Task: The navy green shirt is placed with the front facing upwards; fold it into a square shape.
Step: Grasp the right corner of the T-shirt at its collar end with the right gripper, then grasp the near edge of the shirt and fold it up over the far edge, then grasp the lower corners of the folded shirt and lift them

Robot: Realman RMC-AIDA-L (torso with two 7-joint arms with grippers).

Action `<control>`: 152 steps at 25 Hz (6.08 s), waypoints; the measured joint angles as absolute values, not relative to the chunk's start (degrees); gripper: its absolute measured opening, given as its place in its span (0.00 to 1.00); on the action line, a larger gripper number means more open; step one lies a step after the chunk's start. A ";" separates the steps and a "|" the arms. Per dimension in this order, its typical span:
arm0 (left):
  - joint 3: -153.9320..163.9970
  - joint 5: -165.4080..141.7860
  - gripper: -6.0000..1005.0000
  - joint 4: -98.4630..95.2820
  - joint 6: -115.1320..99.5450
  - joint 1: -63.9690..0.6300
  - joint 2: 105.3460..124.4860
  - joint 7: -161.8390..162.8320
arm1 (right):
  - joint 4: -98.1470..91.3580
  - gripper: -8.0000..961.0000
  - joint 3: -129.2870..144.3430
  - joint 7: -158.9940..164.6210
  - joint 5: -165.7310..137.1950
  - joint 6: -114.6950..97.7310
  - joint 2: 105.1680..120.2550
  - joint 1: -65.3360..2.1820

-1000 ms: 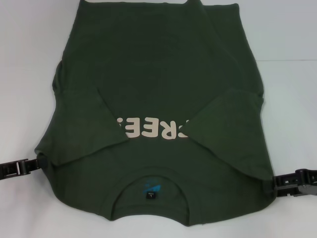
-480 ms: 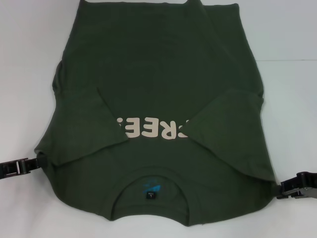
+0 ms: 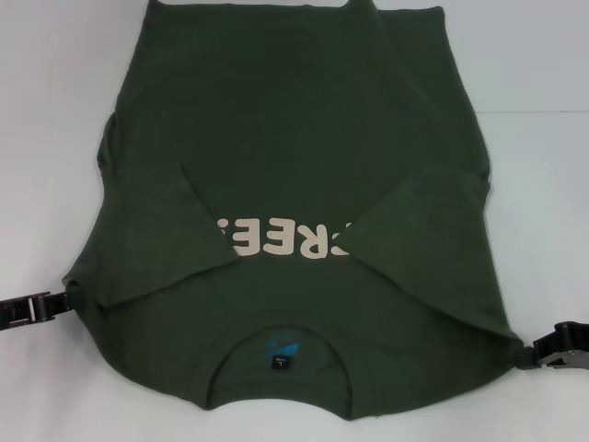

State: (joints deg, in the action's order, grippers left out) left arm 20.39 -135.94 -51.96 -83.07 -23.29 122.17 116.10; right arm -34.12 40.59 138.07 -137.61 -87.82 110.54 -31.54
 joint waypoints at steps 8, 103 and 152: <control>17.02 -133.35 0.03 -51.98 -90.18 -23.23 121.53 116.69 | -34.10 0.01 33.88 130.03 -136.38 -89.82 111.39 -27.92; 6.21 -113.79 0.03 -20.41 -46.53 -48.52 119.45 93.77 | -20.76 0.15 22.78 100.55 -125.88 -38.60 114.64 -46.32; 20.72 -113.76 0.73 -43.35 -77.07 -25.43 121.42 90.14 | -32.05 0.77 25.43 118.55 -120.18 -77.57 110.05 -33.83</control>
